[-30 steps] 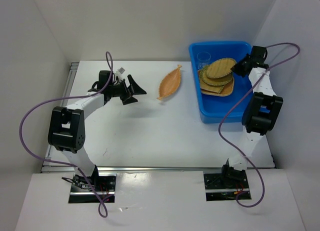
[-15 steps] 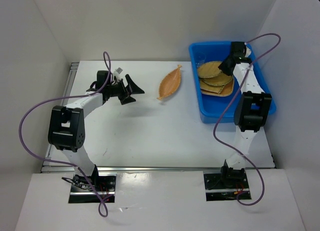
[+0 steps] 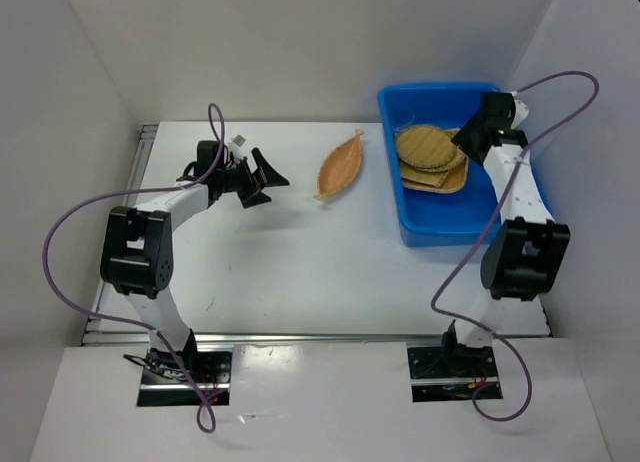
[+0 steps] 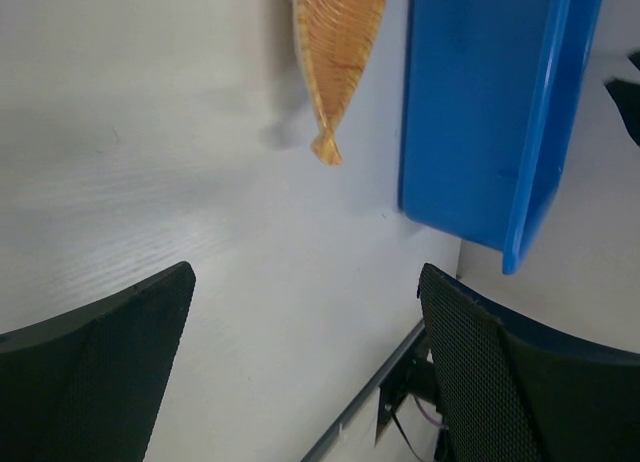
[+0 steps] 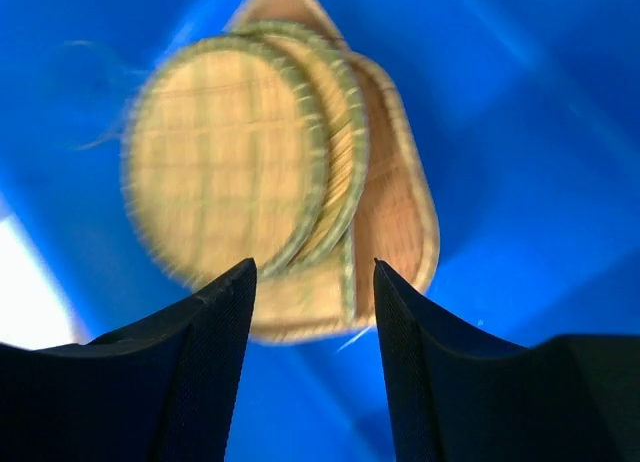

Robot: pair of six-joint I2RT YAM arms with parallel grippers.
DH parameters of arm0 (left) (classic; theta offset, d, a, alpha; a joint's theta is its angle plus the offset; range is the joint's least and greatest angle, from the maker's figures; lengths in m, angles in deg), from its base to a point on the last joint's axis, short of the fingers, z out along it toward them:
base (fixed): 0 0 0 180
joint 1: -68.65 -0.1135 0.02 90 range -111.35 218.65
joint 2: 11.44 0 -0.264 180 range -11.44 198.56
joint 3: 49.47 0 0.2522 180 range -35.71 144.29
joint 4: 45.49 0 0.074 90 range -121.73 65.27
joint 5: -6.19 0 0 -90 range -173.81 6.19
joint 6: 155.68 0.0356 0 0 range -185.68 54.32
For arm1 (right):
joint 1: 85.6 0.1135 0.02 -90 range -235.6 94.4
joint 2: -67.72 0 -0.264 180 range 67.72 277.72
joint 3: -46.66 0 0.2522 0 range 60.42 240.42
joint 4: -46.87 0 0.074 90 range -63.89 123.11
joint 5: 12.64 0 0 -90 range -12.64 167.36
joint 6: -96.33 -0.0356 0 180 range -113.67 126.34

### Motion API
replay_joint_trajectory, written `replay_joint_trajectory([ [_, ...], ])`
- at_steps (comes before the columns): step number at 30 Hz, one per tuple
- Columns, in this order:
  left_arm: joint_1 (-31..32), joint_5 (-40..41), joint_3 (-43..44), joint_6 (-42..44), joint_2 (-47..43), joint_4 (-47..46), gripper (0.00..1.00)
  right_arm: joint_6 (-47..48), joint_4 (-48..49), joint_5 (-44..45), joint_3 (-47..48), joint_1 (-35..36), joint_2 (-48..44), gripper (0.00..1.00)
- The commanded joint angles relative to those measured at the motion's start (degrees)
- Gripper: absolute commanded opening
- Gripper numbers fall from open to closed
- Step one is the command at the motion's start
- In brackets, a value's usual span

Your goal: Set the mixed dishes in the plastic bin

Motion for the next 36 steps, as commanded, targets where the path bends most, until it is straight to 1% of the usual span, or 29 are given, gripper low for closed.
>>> replay_joint_trajectory([
  [1, -0.33, 5.46, 4.20, -0.71, 3.27, -3.74, 1.00, 1.09, 4.99, -2.46, -3.93, -0.31, -12.52, 0.57],
  [2, -0.33, 5.47, 5.51, -1.50, 5.80, -6.27, 1.00, 2.05, 5.00, -2.47, -3.95, 0.30, -15.76, 0.58],
  [4, -0.33, 3.99, 9.28, -4.74, 8.98, -9.45, 1.00, 4.08, 3.60, -2.47, -4.47, 3.45, -18.16, 0.59],
  [5, -0.33, 3.28, 10.52, -5.63, 12.39, -12.33, 0.98, 4.08, 2.98, -2.47, -5.35, 4.42, -19.21, 0.60],
  [7, -0.33, 3.28, 13.33, -6.26, 15.83, -13.07, 0.94, 4.08, 2.98, -4.04, -7.81, 6.18, -22.90, 0.61],
  [8, -0.33, 3.28, 16.48, -5.73, 19.15, -13.07, 0.86, 4.08, 2.98, -4.92, -8.69, 6.89, -23.96, 0.61],
  [11, -0.33, 3.80, 19.41, -3.28, 23.91, -14.64, 0.71, 3.47, 2.98, -7.48, -10.71, 6.89, -26.95, 0.61],
  [13, 0.98, 5.99, 22.74, -0.12, 25.60, -13.08, 0.56, 3.47, 1.58, -8.88, -10.72, 6.89, -26.96, 0.61],
  [14, 1.95, 7.13, 24.15, 2.94, 27.08, -10.89, 0.53, 3.47, 0.96, -9.50, -10.11, 7.42, -26.96, 0.61],
  [18, 3.80, 9.24, 31.88, 7.35, 31.05, -6.13, 0.53, 4.17, -0.36, -10.02, -8.87, 8.04, -26.96, 0.61],
  [22, 6.60, 10.92, 40.66, 11.05, 34.82, -1.03, 0.60, 4.70, -0.89, -10.03, -8.35, 8.56, -25.81, 0.61],
  [24, 7.49, 10.92, 45.05, 11.75, 37.20, 1.16, 0.60, 4.70, -1.42, -10.03, -8.35, 8.56, -25.29, 0.61],
  [26, 8.28, 10.92, 47.44, 12.54, 39.30, 3.18, 0.60, 5.23, -1.42, -10.03, -7.82, 8.56, -25.29, 0.61],
  [29, 9.87, 11.54, 49.73, 13.17, 40.98, 4.25, 0.55, 5.75, -2.47, -8.89, -7.12, 8.56, -25.29, 0.63],
  [30, 10.65, 11.54, 50.35, 13.17, 41.85, 5.03, 0.52, 5.75, -2.47, -8.89, -7.12, 8.56, -25.29, 0.63],
  [34, 12.76, 13.90, 51.49, 15.44, 43.09, 7.24, 0.48, 6.28, -2.99, -8.36, -6.59, 9.09, -25.29, 0.63],
  [35, 12.77, 13.91, 51.49, 15.45, 43.09, 7.24, 0.48, 6.80, -3.00, -7.84, -6.59, 9.09, -25.29, 0.64],
  [36, 13.29, 13.91, 51.49, 15.45, 43.62, 7.76, 0.44, 6.81, -3.00, -7.83, -6.59, 9.61, -25.29, 0.64],
])
